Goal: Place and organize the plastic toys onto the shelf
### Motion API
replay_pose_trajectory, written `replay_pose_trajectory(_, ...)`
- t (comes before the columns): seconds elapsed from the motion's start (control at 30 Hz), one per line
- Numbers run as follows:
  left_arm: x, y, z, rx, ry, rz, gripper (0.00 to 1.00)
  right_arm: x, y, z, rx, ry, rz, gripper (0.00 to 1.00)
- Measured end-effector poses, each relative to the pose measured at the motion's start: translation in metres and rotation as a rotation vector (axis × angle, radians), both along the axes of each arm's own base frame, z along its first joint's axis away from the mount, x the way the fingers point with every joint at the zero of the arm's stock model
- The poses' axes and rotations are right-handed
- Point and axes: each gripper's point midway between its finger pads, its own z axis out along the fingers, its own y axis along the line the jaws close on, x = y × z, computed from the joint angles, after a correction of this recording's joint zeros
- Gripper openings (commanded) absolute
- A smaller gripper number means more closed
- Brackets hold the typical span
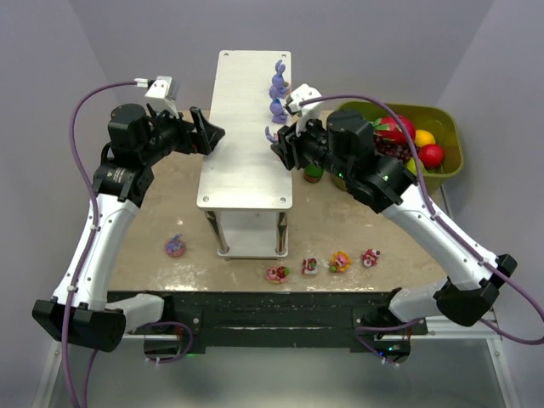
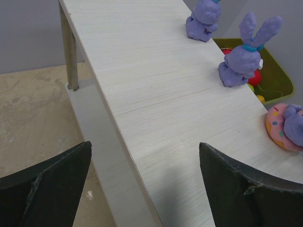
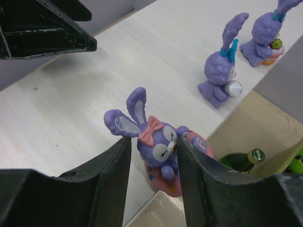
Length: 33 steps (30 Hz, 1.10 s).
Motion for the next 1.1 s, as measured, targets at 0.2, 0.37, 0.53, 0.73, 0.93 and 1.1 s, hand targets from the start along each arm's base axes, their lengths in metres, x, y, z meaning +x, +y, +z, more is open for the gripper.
replay_pose_trajectory(0.2,-0.002,0.001,0.002,-0.001,-0.006,0.001,1.0,0.01,0.014,-0.005,-0.017,-0.003,0.022,0.46)
replay_pose_trajectory(0.37,-0.002,0.001,0.003,0.0,-0.007,0.004,1.0,0.016,0.019,-0.006,-0.014,-0.001,0.012,0.46)
replay_pose_trajectory(0.53,-0.002,0.001,0.002,0.001,-0.007,0.006,1.0,0.028,0.022,-0.005,-0.002,0.001,-0.026,0.45)
replay_pose_trajectory(0.73,-0.001,0.003,0.002,0.003,-0.005,0.015,0.99,0.033,0.023,-0.003,0.032,0.029,-0.072,0.46)
replay_pose_trajectory(0.93,-0.001,0.004,0.002,0.004,-0.005,0.022,1.0,0.034,0.02,-0.003,0.036,0.057,-0.098,0.47)
replay_pose_trajectory(1.1,0.0,0.004,0.001,0.005,-0.004,0.023,1.0,0.032,0.02,-0.003,0.041,0.077,-0.106,0.48)
